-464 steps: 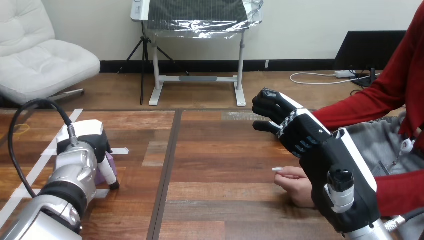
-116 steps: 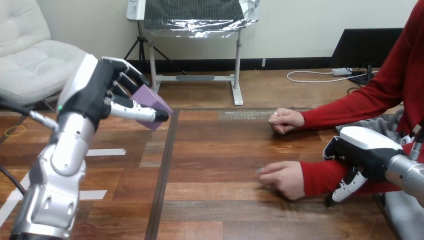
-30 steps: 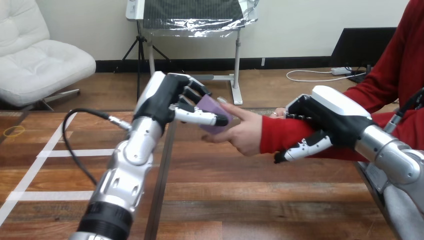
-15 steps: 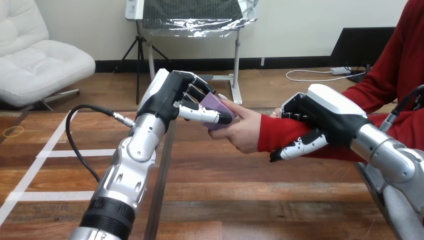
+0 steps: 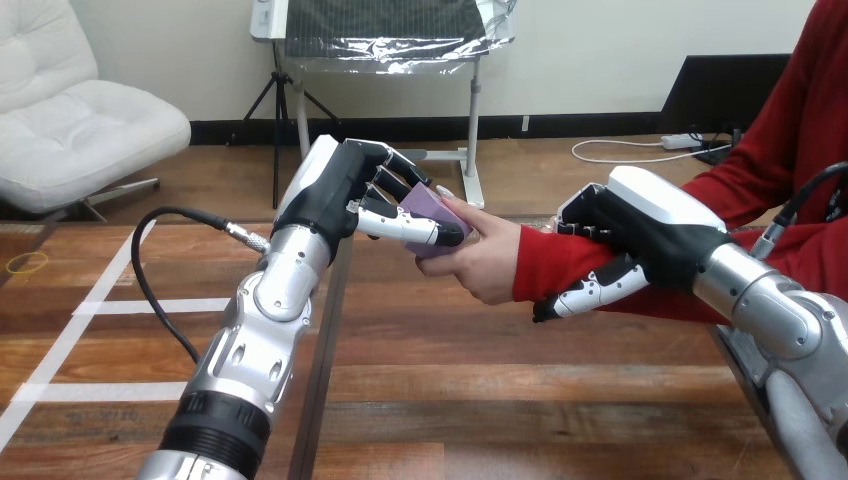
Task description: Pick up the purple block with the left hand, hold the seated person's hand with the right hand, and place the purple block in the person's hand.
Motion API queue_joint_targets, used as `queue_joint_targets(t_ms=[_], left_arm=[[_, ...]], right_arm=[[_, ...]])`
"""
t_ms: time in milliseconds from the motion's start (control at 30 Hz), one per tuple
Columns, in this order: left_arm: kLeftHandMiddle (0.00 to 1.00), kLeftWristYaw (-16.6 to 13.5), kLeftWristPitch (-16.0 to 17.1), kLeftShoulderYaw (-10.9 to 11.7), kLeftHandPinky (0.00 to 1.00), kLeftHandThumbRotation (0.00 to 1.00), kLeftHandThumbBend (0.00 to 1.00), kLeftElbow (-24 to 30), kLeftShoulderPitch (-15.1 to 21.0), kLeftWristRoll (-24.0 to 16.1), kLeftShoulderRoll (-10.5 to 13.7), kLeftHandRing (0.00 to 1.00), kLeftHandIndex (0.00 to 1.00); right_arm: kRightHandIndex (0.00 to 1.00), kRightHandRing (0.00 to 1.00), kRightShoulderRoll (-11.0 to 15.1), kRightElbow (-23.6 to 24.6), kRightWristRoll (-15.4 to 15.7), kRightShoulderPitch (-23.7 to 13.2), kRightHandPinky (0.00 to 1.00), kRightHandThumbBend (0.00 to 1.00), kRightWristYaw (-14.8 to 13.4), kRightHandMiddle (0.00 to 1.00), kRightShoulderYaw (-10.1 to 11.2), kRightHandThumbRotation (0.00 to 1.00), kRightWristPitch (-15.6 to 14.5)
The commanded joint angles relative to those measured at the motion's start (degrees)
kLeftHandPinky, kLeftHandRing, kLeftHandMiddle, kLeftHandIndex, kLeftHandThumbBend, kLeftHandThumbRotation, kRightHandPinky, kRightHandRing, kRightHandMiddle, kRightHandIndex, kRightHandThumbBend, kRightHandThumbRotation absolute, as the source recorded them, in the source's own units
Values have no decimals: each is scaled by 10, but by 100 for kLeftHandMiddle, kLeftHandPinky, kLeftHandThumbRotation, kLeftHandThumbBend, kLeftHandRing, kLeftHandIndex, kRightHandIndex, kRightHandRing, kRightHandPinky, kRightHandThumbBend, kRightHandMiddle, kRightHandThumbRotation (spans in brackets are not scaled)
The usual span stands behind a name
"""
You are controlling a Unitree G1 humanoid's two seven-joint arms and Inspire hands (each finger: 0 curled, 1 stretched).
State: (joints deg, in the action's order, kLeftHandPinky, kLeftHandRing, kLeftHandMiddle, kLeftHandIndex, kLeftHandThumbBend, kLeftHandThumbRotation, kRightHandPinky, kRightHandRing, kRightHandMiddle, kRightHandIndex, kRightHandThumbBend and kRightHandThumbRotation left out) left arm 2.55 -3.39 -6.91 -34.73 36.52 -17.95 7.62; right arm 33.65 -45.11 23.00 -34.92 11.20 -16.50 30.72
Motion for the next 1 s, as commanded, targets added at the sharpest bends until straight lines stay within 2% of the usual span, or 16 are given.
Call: queue_joint_targets(t_ms=[0, 700, 800, 967], left_arm=[[40, 1, 20, -18, 28, 0, 77, -15, 45, 4, -22, 34, 42], [40, 5, 29, -15, 29, 0, 76, -22, 37, 8, -19, 34, 42], [40, 2, 30, -12, 29, 0, 75, -22, 34, 10, -20, 34, 43], [45, 16, 21, -8, 32, 0, 74, -17, 31, 19, -17, 40, 47]], right_arm=[[30, 23, -46, 58, -24, -29, 23, 89, 5, 28, 8, 34, 18], [28, 23, -41, 38, -15, -21, 24, 89, -6, 27, 9, 33, 45], [28, 23, -39, 37, -17, -19, 25, 89, -1, 27, 10, 33, 46], [29, 24, -34, 40, -28, -15, 25, 89, 22, 29, 12, 34, 40]])
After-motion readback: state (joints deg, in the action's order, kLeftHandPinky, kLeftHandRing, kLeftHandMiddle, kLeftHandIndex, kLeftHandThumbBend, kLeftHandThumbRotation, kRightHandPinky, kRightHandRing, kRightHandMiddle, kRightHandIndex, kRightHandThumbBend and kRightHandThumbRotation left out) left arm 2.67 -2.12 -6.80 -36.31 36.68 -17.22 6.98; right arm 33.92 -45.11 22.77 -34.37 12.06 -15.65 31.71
